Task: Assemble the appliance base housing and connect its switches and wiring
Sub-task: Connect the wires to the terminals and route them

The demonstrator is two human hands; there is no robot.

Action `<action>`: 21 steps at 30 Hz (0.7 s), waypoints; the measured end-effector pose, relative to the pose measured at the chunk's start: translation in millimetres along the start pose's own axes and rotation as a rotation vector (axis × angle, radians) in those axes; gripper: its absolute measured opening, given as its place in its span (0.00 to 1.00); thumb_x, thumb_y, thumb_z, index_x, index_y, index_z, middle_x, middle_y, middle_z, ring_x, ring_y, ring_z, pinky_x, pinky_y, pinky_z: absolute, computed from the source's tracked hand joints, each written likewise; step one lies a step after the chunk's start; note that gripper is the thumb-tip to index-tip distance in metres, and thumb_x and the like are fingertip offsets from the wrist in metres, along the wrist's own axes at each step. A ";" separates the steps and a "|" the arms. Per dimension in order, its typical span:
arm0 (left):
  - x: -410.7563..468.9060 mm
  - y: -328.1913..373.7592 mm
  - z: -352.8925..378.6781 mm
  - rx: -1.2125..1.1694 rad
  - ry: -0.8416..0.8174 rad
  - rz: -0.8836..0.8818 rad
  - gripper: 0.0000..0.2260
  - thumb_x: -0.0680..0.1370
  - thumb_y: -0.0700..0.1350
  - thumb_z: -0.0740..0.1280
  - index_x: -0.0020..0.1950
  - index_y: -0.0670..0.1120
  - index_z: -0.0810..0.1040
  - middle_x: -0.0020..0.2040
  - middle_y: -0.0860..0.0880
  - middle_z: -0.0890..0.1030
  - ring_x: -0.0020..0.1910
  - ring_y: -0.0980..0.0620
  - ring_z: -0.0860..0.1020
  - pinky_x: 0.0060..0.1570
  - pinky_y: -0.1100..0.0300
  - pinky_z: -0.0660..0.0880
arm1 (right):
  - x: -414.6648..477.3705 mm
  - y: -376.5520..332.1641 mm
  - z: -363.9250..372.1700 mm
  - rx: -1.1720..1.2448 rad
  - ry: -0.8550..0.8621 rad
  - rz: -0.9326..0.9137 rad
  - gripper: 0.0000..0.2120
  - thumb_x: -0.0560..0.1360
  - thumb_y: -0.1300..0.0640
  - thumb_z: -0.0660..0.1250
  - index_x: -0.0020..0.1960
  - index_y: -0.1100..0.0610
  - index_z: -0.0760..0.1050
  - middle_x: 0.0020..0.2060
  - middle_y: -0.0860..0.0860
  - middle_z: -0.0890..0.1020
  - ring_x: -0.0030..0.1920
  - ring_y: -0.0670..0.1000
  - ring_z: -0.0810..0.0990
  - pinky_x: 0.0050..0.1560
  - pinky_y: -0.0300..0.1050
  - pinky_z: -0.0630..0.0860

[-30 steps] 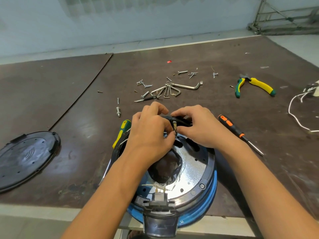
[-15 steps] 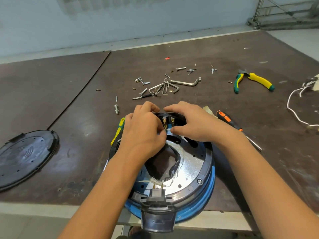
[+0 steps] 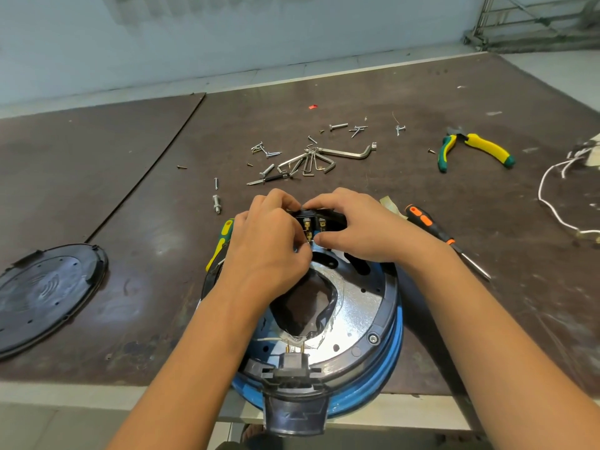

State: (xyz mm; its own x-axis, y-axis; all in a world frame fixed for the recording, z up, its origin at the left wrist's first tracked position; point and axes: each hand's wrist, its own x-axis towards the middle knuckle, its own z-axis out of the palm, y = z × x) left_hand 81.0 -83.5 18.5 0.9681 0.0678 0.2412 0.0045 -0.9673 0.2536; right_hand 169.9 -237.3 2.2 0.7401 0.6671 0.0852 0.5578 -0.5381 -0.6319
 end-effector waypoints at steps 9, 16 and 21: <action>1.2 -3.5 1.6 -0.016 -0.002 0.002 0.03 0.72 0.47 0.73 0.39 0.49 0.86 0.57 0.55 0.74 0.58 0.53 0.69 0.51 0.47 0.75 | 1.6 1.1 3.2 0.015 -0.002 0.022 0.21 0.79 0.52 0.68 0.72 0.44 0.72 0.48 0.42 0.68 0.54 0.46 0.70 0.54 0.43 0.66; 2.6 -5.3 3.0 -0.048 0.018 -0.005 0.04 0.72 0.48 0.73 0.39 0.50 0.85 0.55 0.56 0.73 0.56 0.53 0.69 0.51 0.48 0.75 | 1.6 1.6 3.2 -0.001 0.014 0.016 0.21 0.79 0.52 0.69 0.71 0.43 0.72 0.50 0.43 0.68 0.54 0.46 0.70 0.54 0.43 0.65; 4.3 -5.7 3.4 -0.067 0.021 0.000 0.04 0.72 0.47 0.74 0.40 0.49 0.86 0.55 0.55 0.75 0.56 0.53 0.70 0.53 0.48 0.75 | 0.6 -0.2 2.0 -0.014 0.028 0.000 0.22 0.78 0.53 0.70 0.71 0.45 0.73 0.51 0.44 0.70 0.54 0.45 0.70 0.54 0.42 0.65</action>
State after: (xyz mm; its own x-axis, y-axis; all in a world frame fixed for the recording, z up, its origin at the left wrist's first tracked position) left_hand 85.9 -78.5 14.9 0.9627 0.0735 0.2605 -0.0129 -0.9488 0.3155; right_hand 169.5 -235.8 0.8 0.7505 0.6522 0.1070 0.5627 -0.5455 -0.6212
